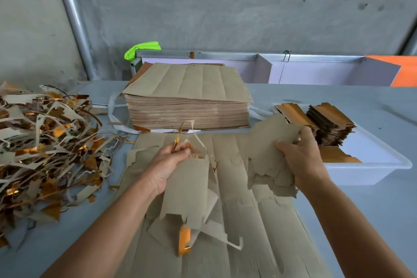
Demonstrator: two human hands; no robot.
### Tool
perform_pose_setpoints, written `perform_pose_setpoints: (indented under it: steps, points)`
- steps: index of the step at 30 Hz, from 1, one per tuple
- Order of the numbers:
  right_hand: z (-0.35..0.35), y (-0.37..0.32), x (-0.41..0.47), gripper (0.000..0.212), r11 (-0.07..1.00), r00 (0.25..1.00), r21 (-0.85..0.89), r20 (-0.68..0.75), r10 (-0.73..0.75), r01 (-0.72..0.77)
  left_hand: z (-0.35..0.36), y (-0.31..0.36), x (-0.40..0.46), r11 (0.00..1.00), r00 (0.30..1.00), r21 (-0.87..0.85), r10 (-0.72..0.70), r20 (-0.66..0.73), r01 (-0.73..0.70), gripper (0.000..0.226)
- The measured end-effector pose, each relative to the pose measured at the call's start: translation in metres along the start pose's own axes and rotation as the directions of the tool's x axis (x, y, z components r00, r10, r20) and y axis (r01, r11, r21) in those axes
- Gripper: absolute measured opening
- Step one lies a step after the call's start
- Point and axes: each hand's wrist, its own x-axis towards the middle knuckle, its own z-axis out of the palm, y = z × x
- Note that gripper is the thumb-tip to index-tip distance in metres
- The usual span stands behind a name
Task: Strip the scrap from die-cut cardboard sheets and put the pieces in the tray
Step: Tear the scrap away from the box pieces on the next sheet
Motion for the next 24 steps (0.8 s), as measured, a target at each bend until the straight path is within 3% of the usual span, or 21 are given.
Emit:
perform_pose_setpoints:
  steps: [3, 6, 8, 11, 15, 18, 22, 24]
  points:
    - [0.005, -0.005, -0.014, 0.059, 0.995, 0.968, -0.081, 0.249, -0.027, 0.049, 0.009, 0.001, 0.001, 0.999, 0.998, -0.026, 0.019, -0.054, -0.021, 0.012]
    - [0.014, -0.007, -0.024, 0.042, 0.965, 0.896, -0.236, 0.444, 0.006, 0.110, 0.017, 0.004, 0.002, 0.996, 0.995, -0.073, 0.054, -0.090, -0.060, 0.011]
    - [0.022, -0.006, -0.027, 0.036, 0.885, 0.863, -0.405, 0.505, 0.005, 0.231, 0.021, 0.007, 0.001, 0.993, 0.992, -0.066, 0.091, -0.088, -0.096, 0.011]
    - [0.036, -0.007, -0.031, 0.026, 0.830, 0.823, -0.452, 0.568, -0.014, 0.326, 0.029, 0.012, -0.001, 0.986, 0.988, -0.078, 0.146, -0.044, -0.149, 0.009]
    - [0.051, -0.006, -0.033, 0.042, 0.924, 0.805, -0.333, 0.591, 0.047, 0.190, 0.040, 0.012, -0.004, 0.982, 0.987, -0.110, 0.157, 0.033, -0.152, 0.008]
    - [0.057, -0.005, -0.036, 0.019, 0.981, 0.793, -0.193, 0.599, 0.110, 0.010, 0.044, 0.010, -0.004, 0.981, 0.984, -0.104, 0.171, 0.053, -0.165, 0.006]
    - [0.058, 0.003, -0.039, 0.025, 0.980, 0.832, -0.023, 0.525, 0.180, -0.198, 0.040, 0.007, -0.002, 0.973, 0.973, -0.066, 0.223, 0.052, -0.220, 0.009]
    - [0.055, 0.006, -0.039, 0.033, 0.961, 0.821, 0.033, 0.529, 0.215, -0.273, 0.035, 0.004, 0.002, 0.973, 0.972, -0.004, 0.232, -0.022, -0.232, 0.011]
